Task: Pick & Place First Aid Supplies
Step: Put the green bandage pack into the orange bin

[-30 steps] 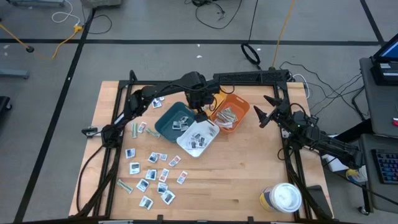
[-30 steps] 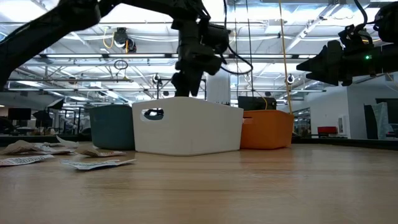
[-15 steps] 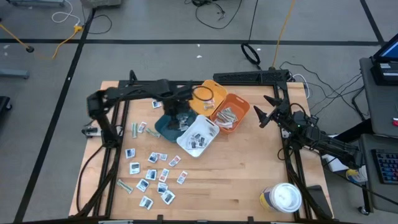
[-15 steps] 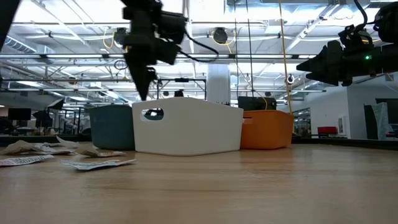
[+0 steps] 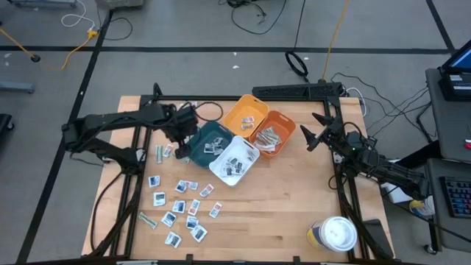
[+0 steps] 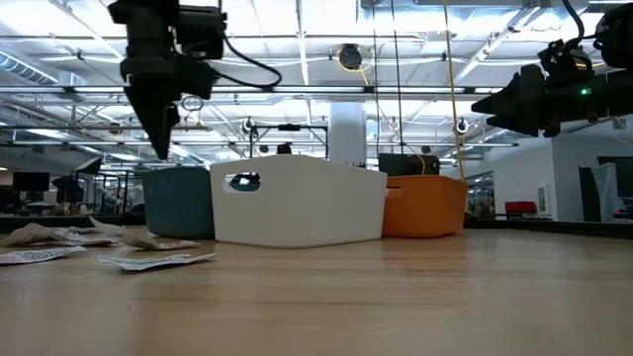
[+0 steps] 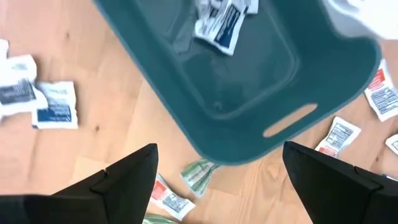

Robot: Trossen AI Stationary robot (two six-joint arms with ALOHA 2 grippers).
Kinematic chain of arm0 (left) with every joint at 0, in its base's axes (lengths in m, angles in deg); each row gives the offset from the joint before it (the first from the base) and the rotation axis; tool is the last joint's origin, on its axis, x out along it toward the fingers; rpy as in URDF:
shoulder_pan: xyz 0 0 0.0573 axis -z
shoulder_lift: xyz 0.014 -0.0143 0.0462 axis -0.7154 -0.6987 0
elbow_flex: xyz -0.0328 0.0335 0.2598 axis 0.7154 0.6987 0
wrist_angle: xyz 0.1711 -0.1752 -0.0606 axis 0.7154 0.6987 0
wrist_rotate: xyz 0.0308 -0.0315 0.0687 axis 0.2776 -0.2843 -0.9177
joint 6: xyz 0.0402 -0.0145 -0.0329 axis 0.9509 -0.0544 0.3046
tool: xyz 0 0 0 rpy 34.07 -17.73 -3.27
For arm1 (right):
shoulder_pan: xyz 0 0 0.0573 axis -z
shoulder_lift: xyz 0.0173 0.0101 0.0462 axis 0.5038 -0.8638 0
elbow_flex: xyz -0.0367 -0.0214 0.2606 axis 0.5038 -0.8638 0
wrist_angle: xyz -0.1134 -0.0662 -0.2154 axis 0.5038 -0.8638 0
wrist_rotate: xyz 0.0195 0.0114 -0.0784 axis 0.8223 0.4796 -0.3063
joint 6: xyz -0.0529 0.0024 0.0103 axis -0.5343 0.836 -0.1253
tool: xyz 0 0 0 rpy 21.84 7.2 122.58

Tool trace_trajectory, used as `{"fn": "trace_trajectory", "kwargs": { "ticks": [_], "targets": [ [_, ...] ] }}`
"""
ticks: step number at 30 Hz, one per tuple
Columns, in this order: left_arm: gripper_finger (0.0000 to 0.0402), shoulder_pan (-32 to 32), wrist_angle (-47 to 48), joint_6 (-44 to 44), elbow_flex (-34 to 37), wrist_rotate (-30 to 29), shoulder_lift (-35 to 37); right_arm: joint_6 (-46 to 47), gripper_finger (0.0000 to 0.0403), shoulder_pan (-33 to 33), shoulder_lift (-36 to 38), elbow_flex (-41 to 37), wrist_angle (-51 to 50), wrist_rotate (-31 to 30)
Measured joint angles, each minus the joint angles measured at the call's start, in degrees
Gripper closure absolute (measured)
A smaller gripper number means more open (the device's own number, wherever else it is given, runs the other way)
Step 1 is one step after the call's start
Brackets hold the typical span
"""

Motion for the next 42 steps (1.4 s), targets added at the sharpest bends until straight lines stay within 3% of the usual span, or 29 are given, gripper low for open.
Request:
{"fn": "trace_trajectory", "kwargs": {
  "ticks": [9, 18, 34, 42],
  "targets": [
    [0.005, -0.03, -6.86, -2.12, 10.18, 0.43, 6.28, -0.01, 0.0026, -0.01, 0.0, 0.0, 0.0, 0.01],
    [0.005, 0.18, -12.75, -11.23, 17.92, 0.41, 8.9, -0.01, 0.0025, 0.01, 0.0, -0.02, 0.0, -0.01],
    [0.005, 2.01, -13.29, -12.37, 19.42, 0.33, 9.71, -0.01, 0.0025, 0.0, 0.02, -0.02, 0.0, -0.01],
    [0.005, 2.09, -13.3, -18.14, 22.43, 0.16, 10.51, -0.01, 0.0026, 0.01, 0.02, 0.0, 0.0, -0.01]
  ]
}}
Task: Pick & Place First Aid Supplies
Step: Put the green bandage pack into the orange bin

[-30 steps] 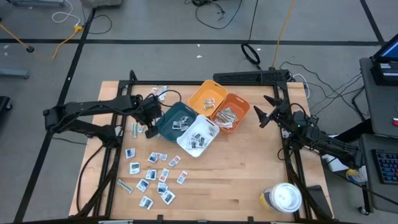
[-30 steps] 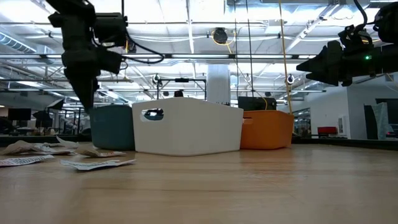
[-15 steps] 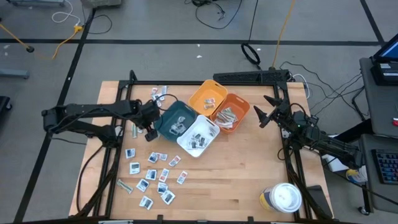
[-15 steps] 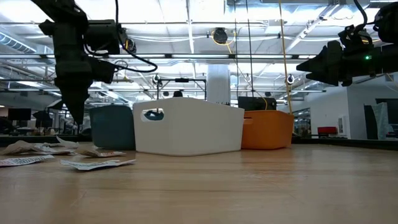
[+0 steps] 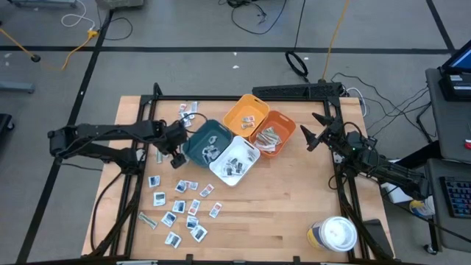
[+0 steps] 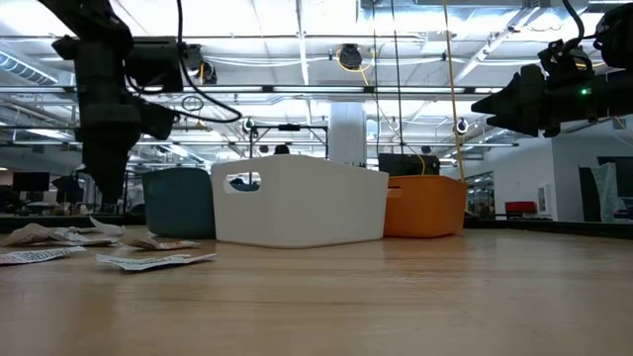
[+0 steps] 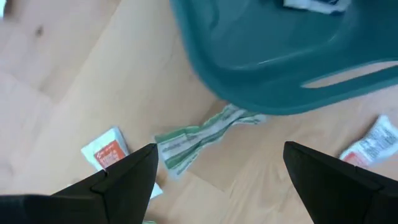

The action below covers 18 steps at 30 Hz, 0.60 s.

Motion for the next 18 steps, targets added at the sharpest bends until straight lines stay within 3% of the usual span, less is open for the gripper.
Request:
{"fn": "trace_trajectory", "kwargs": {
  "ticks": [10, 18],
  "targets": [
    [0.005, 2.24, -7.09, -6.14, 5.09, -2.57, 0.32, 0.0, 0.0025, -0.02, 0.0, 0.0, 0.0, 0.0],
    [0.005, 5.9, -9.68, -5.76, 8.89, -3.29, 0.31, 0.0, 0.0025, 0.0, 0.0, 0.0, 0.0, 0.0]
  ]
}}
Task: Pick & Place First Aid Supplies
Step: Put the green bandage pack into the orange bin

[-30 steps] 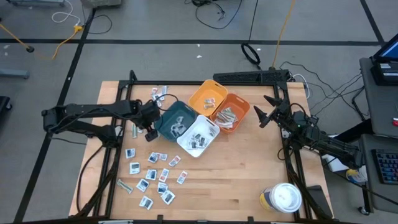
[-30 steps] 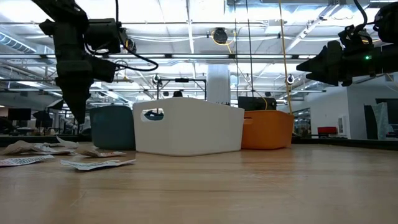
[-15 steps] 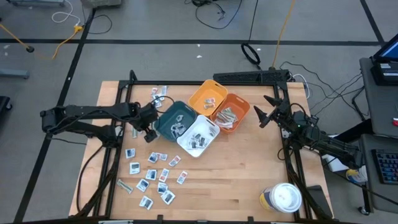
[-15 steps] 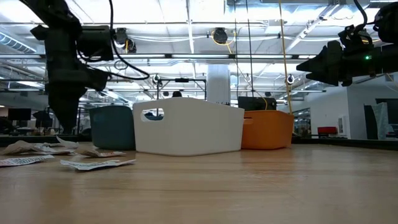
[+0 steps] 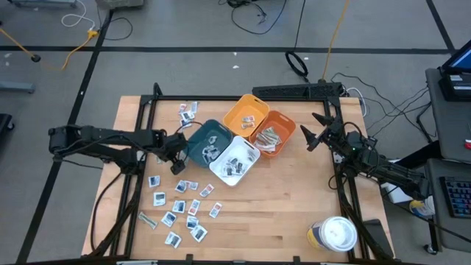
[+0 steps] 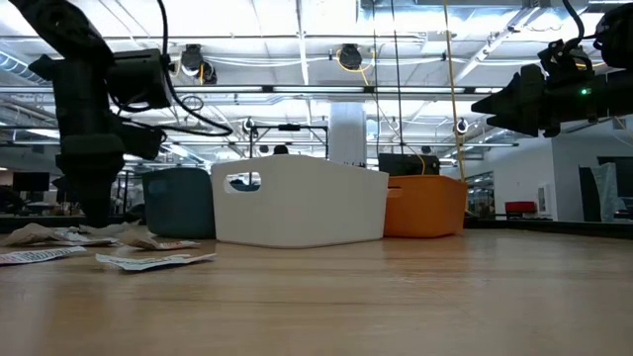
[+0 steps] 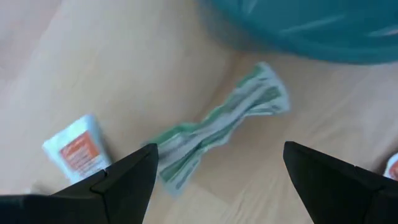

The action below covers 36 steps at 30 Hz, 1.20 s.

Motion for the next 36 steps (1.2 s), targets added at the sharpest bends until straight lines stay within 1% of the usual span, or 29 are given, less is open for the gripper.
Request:
{"fn": "trace_trajectory", "kwargs": {
  "ticks": [3, 9, 16, 18, 20, 23, 32, 33, 34, 36],
  "targets": [
    [0.005, 1.28, -0.81, 0.33, 0.1, 0.27, 0.0, 0.0, 0.0026, 0.0, 0.0, 0.0, 0.0, 0.0],
    [0.005, 3.41, -1.68, -2.16, 1.75, 2.36, 0.1, 0.0, 0.0026, -0.01, 0.0, -0.01, 0.0, 0.01],
    [0.0052, 5.14, -2.02, -5.9, 2.76, 1.28, 0.15, 0.0, 0.0025, -0.02, 0.0, -0.01, 0.0, 0.0],
    [0.0064, 5.12, -2.0, -6.09, 2.8, 1.08, 0.13, 0.0, 0.0026, -0.01, 0.0, -0.02, 0.0, 0.01],
    [0.0089, 5.08, -1.83, -6.16, 2.82, 0.89, 0.11, 0.01, 0.0025, -0.02, 0.0, -0.02, 0.0, 0.0],
    [0.0145, 5.08, -1.88, -6.88, 2.87, 0.74, 0.08, 0.02, 0.0026, -0.02, 0.0, 0.0, 0.0, 0.0],
    [0.0365, 5.08, -1.58, -10.35, 2.95, 0.78, 0.0, 0.0, 0.0026, -0.02, 0.0, 0.0, 0.0, 0.02],
    [0.0382, 5.08, -1.45, -11.05, 2.95, 1.13, 0.0, 0.0, 0.0026, -0.01, 0.0, 0.0, 0.0, 0.0],
    [0.039, 5.08, -1.32, -11.81, 2.95, 1.54, 0.02, 0.0, 0.0026, -0.02, 0.0, 0.0, 0.0, 0.02],
    [0.0391, 5.08, -0.78, -13.14, 2.93, 2.15, 0.02, 0.0, 0.0026, -0.01, 0.0, -0.01, 0.0, 0.02]
  ]
}}
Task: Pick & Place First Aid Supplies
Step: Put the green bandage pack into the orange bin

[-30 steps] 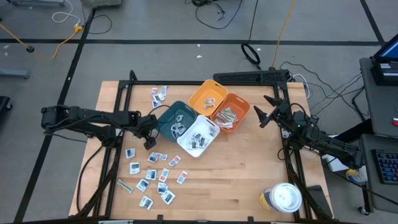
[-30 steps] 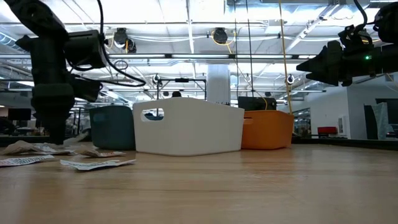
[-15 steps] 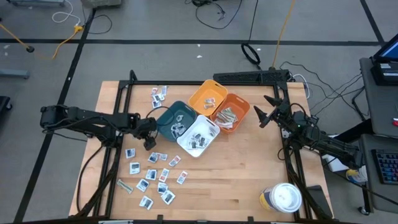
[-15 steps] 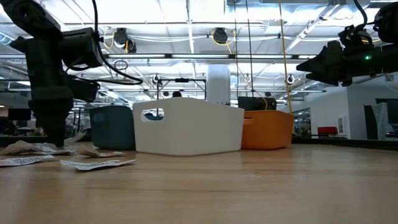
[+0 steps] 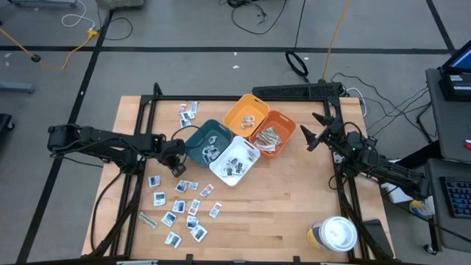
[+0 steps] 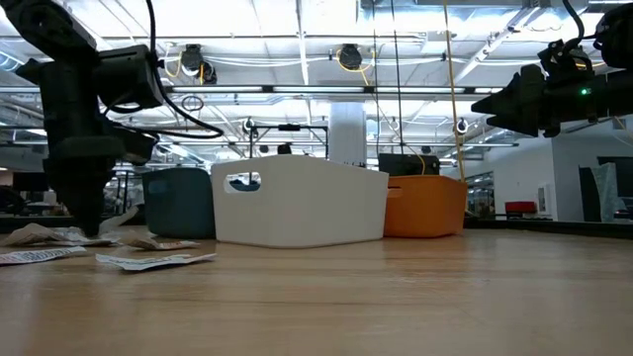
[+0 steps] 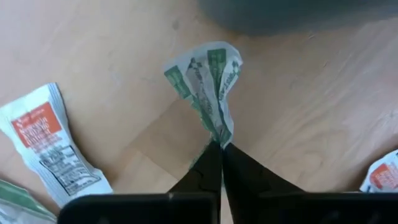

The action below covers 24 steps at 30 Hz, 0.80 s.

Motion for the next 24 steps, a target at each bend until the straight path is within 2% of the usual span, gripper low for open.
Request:
{"fn": "trace_trajectory", "kwargs": {
  "ticks": [4, 8, 15, 24],
  "targets": [
    [0.0398, 0.03, 1.38, -2.27, 0.02, 0.89, 1.73, 0.0, 0.0026, -0.01, 0.0, -0.01, 0.0, 0.0],
    [0.0398, 0.59, 7.79, -3.13, -2.28, 1.94, 5.05, 0.01, 0.0026, 0.01, -0.01, 0.0, 0.0, -0.01],
    [0.0399, 0.95, 20.72, -2.27, -10.89, 1.11, 10.06, 0.0, 0.0026, 0.01, 0.0, 0.0, 0.0, -0.01],
    [0.04, -0.31, 27.55, 2.47, -21.16, -1.02, 8.48, 0.0, 0.0026, 0.01, 0.0, 0.01, 0.0, -0.02]
  ]
}}
